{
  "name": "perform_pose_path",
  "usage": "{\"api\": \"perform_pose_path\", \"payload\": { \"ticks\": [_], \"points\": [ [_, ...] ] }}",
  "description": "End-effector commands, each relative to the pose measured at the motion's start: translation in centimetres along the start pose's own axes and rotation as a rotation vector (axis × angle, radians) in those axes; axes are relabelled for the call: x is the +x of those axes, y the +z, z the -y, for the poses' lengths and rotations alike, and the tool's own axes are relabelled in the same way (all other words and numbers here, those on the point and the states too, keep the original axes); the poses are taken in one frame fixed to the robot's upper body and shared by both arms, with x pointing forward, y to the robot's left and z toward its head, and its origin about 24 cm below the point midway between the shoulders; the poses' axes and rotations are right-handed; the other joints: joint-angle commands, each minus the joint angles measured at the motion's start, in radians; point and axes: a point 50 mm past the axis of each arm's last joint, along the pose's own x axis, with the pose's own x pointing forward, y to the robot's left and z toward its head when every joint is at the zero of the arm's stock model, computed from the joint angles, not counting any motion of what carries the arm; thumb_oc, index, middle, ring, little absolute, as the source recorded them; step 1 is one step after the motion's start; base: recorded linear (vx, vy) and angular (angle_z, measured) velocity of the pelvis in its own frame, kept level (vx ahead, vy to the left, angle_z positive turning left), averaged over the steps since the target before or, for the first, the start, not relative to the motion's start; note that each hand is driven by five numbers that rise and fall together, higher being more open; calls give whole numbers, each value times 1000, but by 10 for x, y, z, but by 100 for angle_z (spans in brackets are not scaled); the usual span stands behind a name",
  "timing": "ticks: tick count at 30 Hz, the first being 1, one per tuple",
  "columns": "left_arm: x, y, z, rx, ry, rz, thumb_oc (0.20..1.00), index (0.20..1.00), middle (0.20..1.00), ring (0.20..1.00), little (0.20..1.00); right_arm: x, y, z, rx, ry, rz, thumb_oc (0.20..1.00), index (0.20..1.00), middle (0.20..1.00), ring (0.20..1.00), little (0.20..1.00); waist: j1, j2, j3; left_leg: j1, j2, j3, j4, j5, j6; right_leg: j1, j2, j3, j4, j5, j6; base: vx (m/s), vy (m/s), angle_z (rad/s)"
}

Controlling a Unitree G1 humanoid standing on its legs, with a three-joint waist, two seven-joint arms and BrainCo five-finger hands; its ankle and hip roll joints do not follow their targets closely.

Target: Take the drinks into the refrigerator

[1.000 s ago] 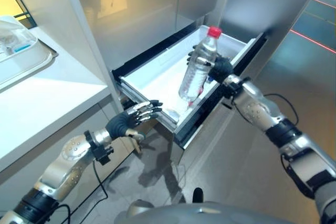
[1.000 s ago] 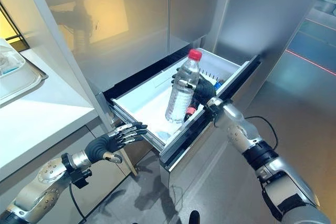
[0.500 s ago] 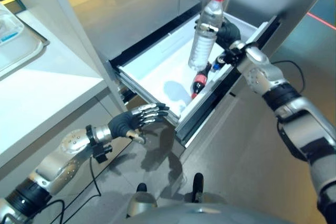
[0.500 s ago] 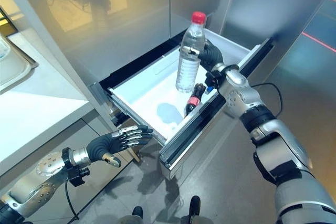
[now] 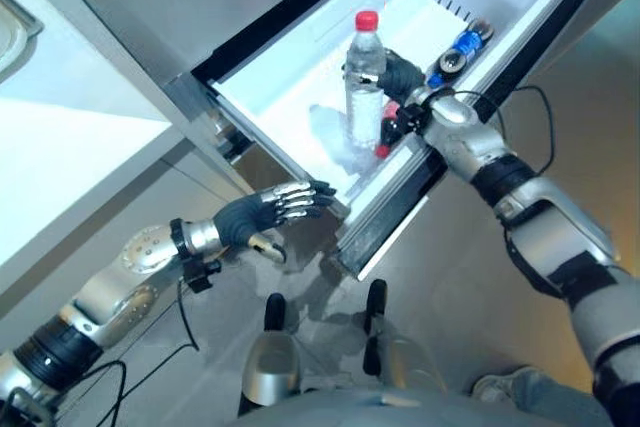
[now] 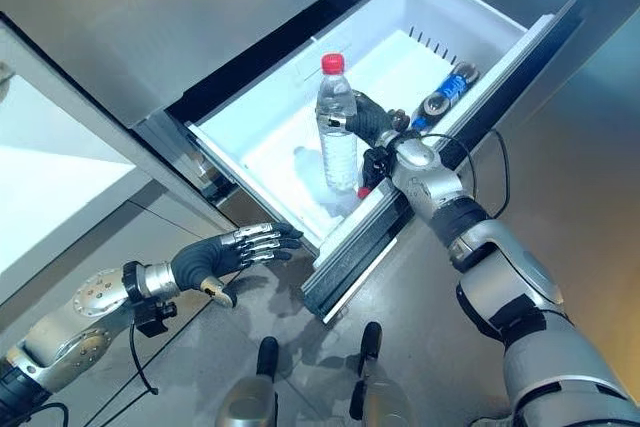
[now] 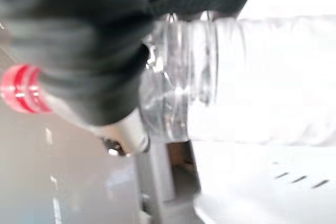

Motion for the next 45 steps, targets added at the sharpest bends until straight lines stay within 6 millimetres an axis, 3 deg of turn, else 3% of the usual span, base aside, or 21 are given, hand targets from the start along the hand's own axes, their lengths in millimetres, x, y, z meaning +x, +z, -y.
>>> {"api": "perform_pose_path", "payload": {
  "ticks": [1,2,3,7,14,17,20,22,24,33,39,45],
  "points": [
    [4,25,17,66,-88,95,1000,1000,1000,1000,1000,16,48,-12,-145,65,139,200,200,200,200,200,26,13,6,-84,-75,-44,15,33,124,-71,29,-21,234,-115,21,0,0,0],
    [5,26,19,77,-94,98,1000,1000,1000,1000,1000,15,32,-15,-165,80,89,200,200,200,200,200,26,13,17,-89,-73,-45,15,35,123,-74,29,-21,233,-114,22,0,0,0],
    [5,26,19,77,-94,98,1000,1000,1000,1000,1000,15,32,-15,-166,80,89,200,200,200,200,200,26,13,17,-89,-73,-45,15,35,123,-74,29,-21,233,-114,22,0,0,0],
    [7,27,20,89,-97,110,1000,1000,1000,1000,1000,11,-1,-16,-201,73,-15,200,200,200,200,200,34,12,36,-98,-72,-54,11,38,121,-77,29,-30,227,-114,21,-4,-7,2],
    [8,26,20,86,-79,115,1000,1000,1000,1000,1000,11,-30,-27,-288,98,-127,200,200,200,200,200,42,7,54,-106,-72,-58,10,39,120,-80,31,-29,220,-112,19,0,0,0],
    [9,27,19,95,-72,117,1000,1000,1000,1000,1000,14,-32,-34,-388,121,-154,200,200,200,200,200,44,4,60,-107,-71,-59,9,40,120,-80,33,-27,218,-111,18,-3,-2,1],
    [7,26,18,109,-34,122,1000,1000,1000,1000,1000,19,-17,-55,-1004,282,-112,200,200,200,200,200,45,-2,69,-103,-72,-58,6,35,119,-79,34,-27,216,-113,21,0,-2,1],
    [7,23,19,100,-28,125,1000,1000,1000,1000,1000,12,-35,-43,-1379,346,-205,200,200,200,200,200,53,-2,66,-107,-72,-65,6,34,120,-77,33,-32,211,-115,23,0,0,0],
    [9,24,19,97,-35,135,1000,1000,1000,1000,1000,11,-47,-43,-1482,386,-264,200,200,200,200,200,59,1,66,-110,-73,-72,6,34,121,-75,31,-36,206,-115,23,0,0,0],
    [9,22,18,101,8,163,1000,1000,1000,1000,1000,0,-72,-40,-1544,463,-374,200,200,200,200,200,64,-10,73,-115,-75,-84,2,34,123,-70,30,-45,196,-114,21,-6,-9,6],
    [8,21,19,86,17,174,1000,1000,1000,1000,1000,0,-76,-39,-1537,457,-404,200,200,200,200,200,70,-12,74,-113,-75,-86,2,33,123,-64,28,-48,191,-114,20,0,0,0],
    [6,23,18,91,28,184,1000,1000,1000,1000,1000,5,-68,-47,-1617,493,-360,200,200,200,200,200,71,-16,76,-110,-74,-87,1,32,124,-60,29,-46,187,-113,19,0,0,0]
  ]
}}
